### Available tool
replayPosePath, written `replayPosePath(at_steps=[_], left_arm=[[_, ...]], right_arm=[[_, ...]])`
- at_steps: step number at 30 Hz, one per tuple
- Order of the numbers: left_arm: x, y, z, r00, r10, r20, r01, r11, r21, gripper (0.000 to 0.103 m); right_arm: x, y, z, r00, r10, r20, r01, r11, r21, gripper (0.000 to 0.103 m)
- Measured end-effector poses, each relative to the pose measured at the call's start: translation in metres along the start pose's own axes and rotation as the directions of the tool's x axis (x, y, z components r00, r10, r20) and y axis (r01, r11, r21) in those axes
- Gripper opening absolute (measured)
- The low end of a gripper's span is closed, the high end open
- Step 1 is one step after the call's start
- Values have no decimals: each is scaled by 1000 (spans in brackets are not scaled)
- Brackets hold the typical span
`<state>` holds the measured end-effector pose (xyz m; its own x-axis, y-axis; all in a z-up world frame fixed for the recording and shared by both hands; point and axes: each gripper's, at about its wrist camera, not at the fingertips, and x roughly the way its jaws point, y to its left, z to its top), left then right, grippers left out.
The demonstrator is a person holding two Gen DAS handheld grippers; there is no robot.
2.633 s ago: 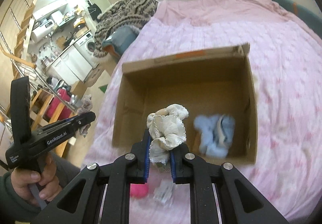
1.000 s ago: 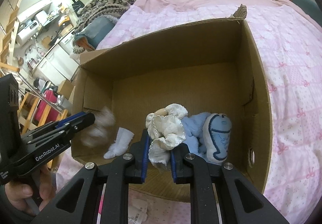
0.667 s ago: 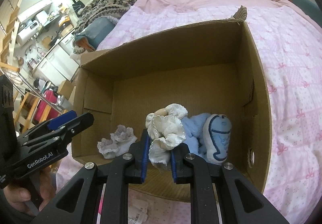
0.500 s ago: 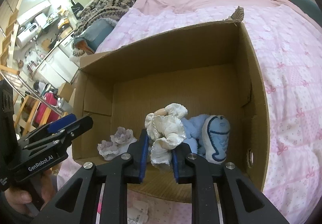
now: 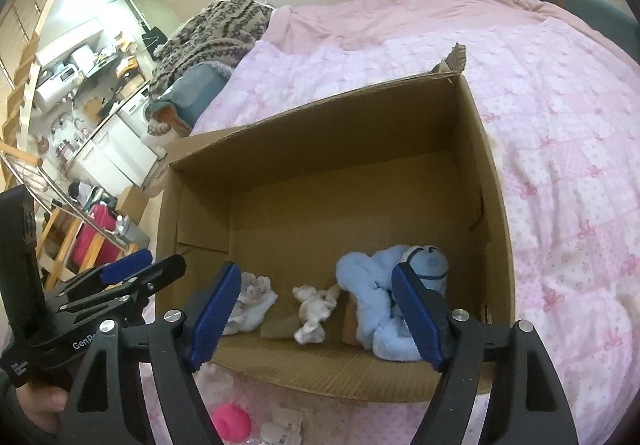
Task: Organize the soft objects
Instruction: 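Withdraw both grippers from the box toward the pink duck and plastic packet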
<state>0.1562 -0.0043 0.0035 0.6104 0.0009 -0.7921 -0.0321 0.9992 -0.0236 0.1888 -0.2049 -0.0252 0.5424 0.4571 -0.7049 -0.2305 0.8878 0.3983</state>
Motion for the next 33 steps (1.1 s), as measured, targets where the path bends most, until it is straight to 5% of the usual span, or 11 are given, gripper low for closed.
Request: replayPosePath(at_steps=[19,33], left_arm=[[-55,26,-32,999,-27,-32,24,996,-89,60],[-49,29,-77,981,-46,-186,23,992,-125,60]], right_arm=[[-55,35,-31,1000,-29,8,30,995,-94,82],[-43,14,-64,987,-66,-145,69,997,16,82]])
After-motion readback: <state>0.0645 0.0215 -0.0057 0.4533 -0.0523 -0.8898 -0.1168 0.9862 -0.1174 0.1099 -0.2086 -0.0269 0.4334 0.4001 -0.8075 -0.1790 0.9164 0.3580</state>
